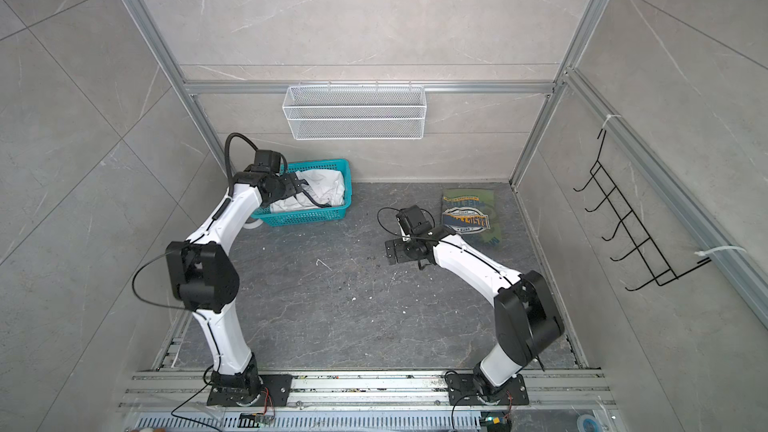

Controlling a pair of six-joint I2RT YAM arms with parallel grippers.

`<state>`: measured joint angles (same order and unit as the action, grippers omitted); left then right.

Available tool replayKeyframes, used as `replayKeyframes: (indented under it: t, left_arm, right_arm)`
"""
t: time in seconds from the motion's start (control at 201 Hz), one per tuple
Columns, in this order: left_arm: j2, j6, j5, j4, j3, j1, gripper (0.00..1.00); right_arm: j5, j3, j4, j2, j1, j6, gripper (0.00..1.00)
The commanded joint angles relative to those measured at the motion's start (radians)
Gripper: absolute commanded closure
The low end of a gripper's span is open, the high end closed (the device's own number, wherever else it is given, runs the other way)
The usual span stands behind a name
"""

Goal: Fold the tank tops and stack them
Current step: 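Grasp the white tank top in the basket with the left gripper while the right withdraws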

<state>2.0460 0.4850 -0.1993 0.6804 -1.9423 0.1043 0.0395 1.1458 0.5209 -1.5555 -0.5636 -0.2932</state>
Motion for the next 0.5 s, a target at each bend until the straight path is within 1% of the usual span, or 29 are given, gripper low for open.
replayKeyframes:
  t: [0.0,0.149,0.264,0.393,0.428,0.493]
  left_arm:
    - [0.121,-0.034,0.01,0.115,-0.167,-0.043,0.05]
    - [0.295,-0.07,0.027,0.132,-0.349,-0.067,0.04]
    - [0.414,-0.07,0.046,0.137,-0.435,-0.077,0.05]
    - [0.498,-0.066,0.094,0.125,-0.486,-0.086,0.11]
    - [0.52,-0.072,0.094,0.128,-0.501,-0.086,0.14]
    - [0.551,-0.077,0.086,0.136,-0.533,-0.087,0.18]
  right_arm:
    - [-0.022,-0.093,-0.069,0.11,-0.04,-0.075,0.01]
    - [-0.019,-0.199,-0.094,0.236,-0.088,-0.137,0.0]
    - [-0.031,-0.254,-0.099,0.296,-0.132,-0.17,0.0]
    - [-0.041,-0.312,-0.094,0.359,-0.164,-0.189,0.0]
    - [-0.04,-0.327,-0.092,0.379,-0.167,-0.191,0.01]
    - [-0.029,-0.351,-0.086,0.414,-0.17,-0.194,0.0]
